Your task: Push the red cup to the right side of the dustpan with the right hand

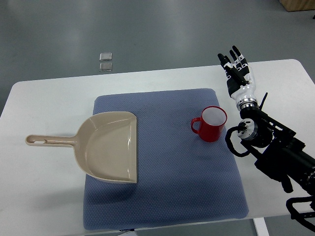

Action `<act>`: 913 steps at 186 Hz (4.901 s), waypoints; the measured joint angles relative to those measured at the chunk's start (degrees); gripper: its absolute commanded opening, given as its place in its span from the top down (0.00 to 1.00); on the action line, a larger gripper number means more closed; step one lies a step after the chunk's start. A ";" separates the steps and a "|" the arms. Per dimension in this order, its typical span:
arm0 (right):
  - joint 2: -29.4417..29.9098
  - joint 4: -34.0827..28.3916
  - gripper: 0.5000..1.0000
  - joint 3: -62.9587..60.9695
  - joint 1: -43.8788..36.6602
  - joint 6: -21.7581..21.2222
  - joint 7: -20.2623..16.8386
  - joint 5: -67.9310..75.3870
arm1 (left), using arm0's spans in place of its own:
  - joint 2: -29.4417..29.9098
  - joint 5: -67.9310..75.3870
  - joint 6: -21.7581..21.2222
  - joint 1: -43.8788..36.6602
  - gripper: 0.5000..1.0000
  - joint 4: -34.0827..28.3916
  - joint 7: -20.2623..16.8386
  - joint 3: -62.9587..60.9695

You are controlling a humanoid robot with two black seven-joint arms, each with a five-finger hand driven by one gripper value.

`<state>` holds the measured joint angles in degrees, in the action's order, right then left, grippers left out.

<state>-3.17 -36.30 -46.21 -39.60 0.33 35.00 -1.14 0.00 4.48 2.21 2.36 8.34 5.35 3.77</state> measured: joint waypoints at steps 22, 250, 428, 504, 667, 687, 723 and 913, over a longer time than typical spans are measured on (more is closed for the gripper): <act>0.01 0.00 0.14 -0.06 -0.03 0.01 0.00 0.00 | 0.00 0.07 0.00 0.00 0.00 0.04 0.00 -0.43; -4.70 -0.51 0.14 0.82 0.76 -2.27 0.00 -2.98 | 0.00 0.18 -0.08 -0.52 0.00 -0.43 0.00 -0.26; -19.39 -18.74 0.14 4.92 12.67 -5.12 0.00 -31.74 | 0.00 0.18 -0.11 -0.52 0.00 -0.43 0.00 -0.25; -22.52 -21.69 0.14 4.71 17.17 -9.51 0.00 -35.92 | 0.00 0.18 -0.10 -0.52 0.00 -0.43 0.02 -0.25; -20.47 -22.02 0.14 3.76 19.96 -6.39 0.00 -38.63 | 0.00 0.18 -0.08 -0.52 0.00 -0.43 0.01 -0.25; -20.33 -22.06 0.14 3.75 20.00 -6.39 0.00 -39.14 | 0.00 0.18 -0.08 -0.52 0.00 -0.43 0.01 -0.25; -19.87 -22.07 0.14 3.62 20.30 -6.31 0.00 -40.77 | 0.00 0.18 -0.11 -0.52 0.00 -0.43 0.00 -0.25; -18.15 -27.28 0.14 1.39 22.35 -3.31 0.00 -43.00 | 0.00 0.18 -0.08 -0.52 0.00 -0.43 0.00 -0.25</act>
<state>-21.32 -63.57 -44.82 -17.26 -2.99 35.00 -44.14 0.00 4.66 2.13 1.85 7.91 5.35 3.52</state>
